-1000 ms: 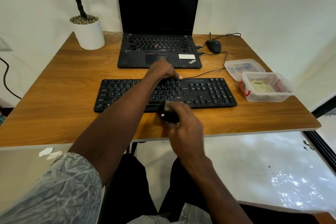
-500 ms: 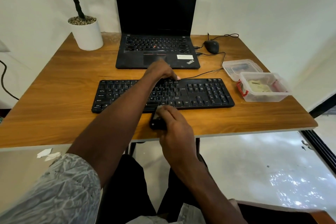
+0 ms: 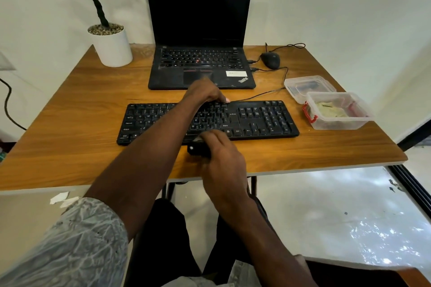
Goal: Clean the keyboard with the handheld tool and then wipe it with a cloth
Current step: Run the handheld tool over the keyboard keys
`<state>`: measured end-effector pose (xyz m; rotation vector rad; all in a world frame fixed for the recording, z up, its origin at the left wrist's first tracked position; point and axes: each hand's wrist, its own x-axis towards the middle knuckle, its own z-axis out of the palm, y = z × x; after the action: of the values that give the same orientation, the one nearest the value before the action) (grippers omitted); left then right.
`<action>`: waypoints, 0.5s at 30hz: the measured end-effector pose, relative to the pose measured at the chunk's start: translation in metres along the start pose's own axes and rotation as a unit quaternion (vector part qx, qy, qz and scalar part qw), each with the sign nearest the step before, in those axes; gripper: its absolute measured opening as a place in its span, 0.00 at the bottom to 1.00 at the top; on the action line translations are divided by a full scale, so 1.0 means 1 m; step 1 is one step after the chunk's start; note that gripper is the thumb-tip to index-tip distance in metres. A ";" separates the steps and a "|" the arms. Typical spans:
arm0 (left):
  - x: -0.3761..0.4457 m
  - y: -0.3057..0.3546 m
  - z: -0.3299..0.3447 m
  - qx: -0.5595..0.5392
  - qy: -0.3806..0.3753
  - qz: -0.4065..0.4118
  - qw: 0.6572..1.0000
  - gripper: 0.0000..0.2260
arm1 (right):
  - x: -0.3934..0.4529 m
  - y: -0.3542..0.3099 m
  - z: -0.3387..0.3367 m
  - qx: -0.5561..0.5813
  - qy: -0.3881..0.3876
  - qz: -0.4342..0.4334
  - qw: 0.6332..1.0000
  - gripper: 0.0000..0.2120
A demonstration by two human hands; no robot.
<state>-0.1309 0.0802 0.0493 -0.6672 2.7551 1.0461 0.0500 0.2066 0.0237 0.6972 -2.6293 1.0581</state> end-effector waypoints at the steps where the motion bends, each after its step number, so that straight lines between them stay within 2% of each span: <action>1: 0.000 -0.001 0.000 -0.002 0.001 0.000 1.000 0.35 | 0.002 0.001 -0.005 0.027 0.004 0.029 0.999 0.16; 3: 0.000 -0.002 0.000 -0.008 0.003 0.004 1.000 0.36 | 0.006 0.010 -0.021 0.050 0.039 0.107 0.992 0.15; 7: 0.001 -0.003 0.000 -0.006 0.006 0.013 1.000 0.36 | 0.021 0.032 -0.046 -0.053 0.124 0.215 0.967 0.15; 9: 0.001 -0.004 0.001 -0.007 0.009 0.014 1.000 0.34 | 0.029 0.023 -0.038 -0.051 0.120 0.206 0.970 0.15; 13: 0.004 -0.005 -0.001 0.001 0.009 0.013 1.000 0.28 | 0.037 -0.005 -0.004 0.022 0.045 0.119 0.992 0.14; 15: 0.005 -0.005 -0.001 0.002 0.008 0.016 1.000 0.28 | 0.040 -0.001 -0.004 0.059 0.047 0.113 0.991 0.13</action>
<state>-0.1327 0.0746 0.0460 -0.6363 2.7890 1.0456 0.0166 0.1948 0.0421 0.3657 -2.6255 1.2842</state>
